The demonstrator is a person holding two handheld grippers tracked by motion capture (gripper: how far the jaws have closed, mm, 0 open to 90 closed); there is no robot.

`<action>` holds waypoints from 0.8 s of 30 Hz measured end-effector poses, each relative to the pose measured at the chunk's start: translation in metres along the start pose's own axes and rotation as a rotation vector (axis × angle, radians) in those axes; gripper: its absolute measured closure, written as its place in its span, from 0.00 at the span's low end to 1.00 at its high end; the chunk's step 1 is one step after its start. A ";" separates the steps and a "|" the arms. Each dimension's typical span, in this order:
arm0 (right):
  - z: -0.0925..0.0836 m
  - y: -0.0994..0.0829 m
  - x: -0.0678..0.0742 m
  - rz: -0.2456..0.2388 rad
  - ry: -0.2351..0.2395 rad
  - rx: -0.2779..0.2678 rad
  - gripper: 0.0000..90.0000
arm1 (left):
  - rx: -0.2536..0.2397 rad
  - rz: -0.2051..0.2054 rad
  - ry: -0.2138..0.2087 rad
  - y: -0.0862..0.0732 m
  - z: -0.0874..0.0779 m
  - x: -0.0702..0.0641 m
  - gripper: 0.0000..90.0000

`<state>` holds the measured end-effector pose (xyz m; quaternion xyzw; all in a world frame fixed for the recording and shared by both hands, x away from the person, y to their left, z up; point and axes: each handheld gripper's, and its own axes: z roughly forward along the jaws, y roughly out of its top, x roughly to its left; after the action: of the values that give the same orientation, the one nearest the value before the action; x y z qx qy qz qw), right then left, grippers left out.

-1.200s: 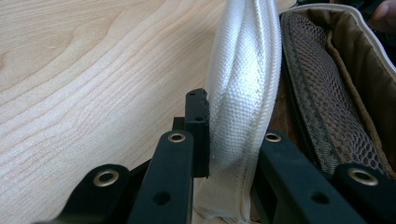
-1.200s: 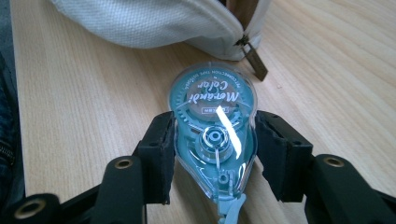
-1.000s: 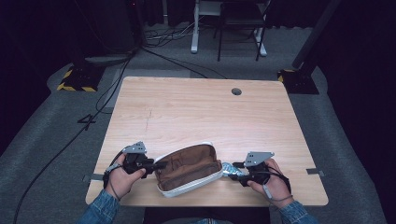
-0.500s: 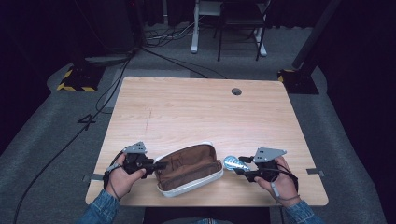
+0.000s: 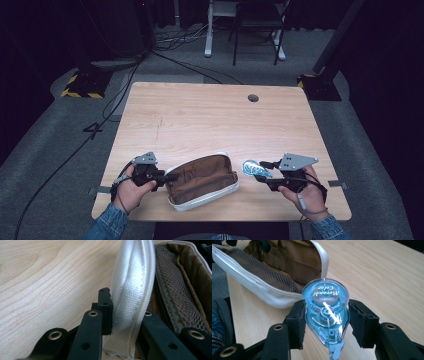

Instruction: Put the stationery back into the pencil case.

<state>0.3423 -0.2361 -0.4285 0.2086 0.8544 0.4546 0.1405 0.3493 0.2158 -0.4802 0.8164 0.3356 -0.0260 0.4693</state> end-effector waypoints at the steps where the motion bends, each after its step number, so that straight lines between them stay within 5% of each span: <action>1: -0.001 0.006 0.003 -0.008 0.012 -0.011 0.56 | 0.003 0.001 0.001 0.000 0.001 0.000 0.88; 6: 0.003 0.015 0.009 -0.023 0.030 -0.026 0.56 | 0.005 -0.002 0.003 -0.001 0.001 0.000 0.86; 12: 0.012 0.026 0.016 -0.039 0.066 -0.029 0.56 | 0.005 -0.017 0.016 -0.002 0.002 0.001 0.69; 17: 0.024 0.036 0.023 -0.058 0.100 -0.029 0.56 | -0.006 -0.023 0.016 -0.002 0.000 0.001 0.69; 24: 0.048 0.050 0.034 -0.083 0.150 -0.011 0.56 | -0.025 -0.019 0.024 -0.002 0.000 0.000 0.53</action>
<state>0.3445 -0.1597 -0.4145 0.1377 0.8680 0.4674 0.0956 0.3486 0.2166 -0.4816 0.8075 0.3490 -0.0165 0.4753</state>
